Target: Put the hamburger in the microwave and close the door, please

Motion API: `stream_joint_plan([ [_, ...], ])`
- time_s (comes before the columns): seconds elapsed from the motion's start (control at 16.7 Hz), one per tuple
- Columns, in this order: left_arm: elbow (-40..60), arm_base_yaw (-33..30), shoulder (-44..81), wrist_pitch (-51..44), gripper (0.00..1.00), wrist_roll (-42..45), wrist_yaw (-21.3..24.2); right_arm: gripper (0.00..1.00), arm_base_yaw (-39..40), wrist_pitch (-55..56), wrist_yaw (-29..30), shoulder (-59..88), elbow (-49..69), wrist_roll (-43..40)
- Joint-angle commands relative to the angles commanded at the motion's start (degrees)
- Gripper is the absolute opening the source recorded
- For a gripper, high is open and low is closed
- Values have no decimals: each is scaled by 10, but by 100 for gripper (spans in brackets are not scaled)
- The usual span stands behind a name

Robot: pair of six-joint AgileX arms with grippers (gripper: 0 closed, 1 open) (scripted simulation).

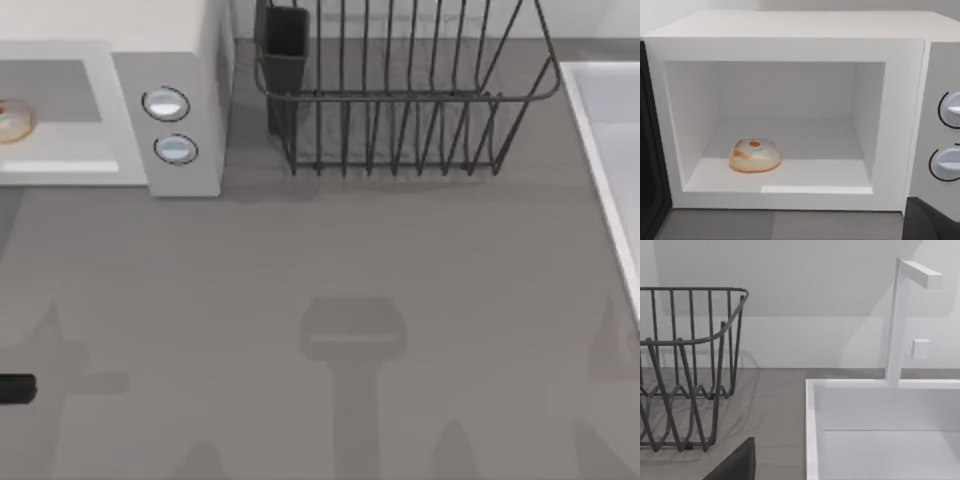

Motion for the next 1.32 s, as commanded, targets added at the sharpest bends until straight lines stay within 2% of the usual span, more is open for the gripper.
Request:
stream_joint_plan([
  [0.36,7,-132,104,93,0,-1,-132,100,0,0,0,0,0,0],
  [0.54,9,-173,144,133,0,0,-173,100,0,0,0,0,0,0],
  [0.78,9,-179,149,138,0,0,-179,100,0,0,0,0,0,0],
  [1.32,14,-157,113,95,0,-1,-157,100,0,0,0,0,0,0],
])
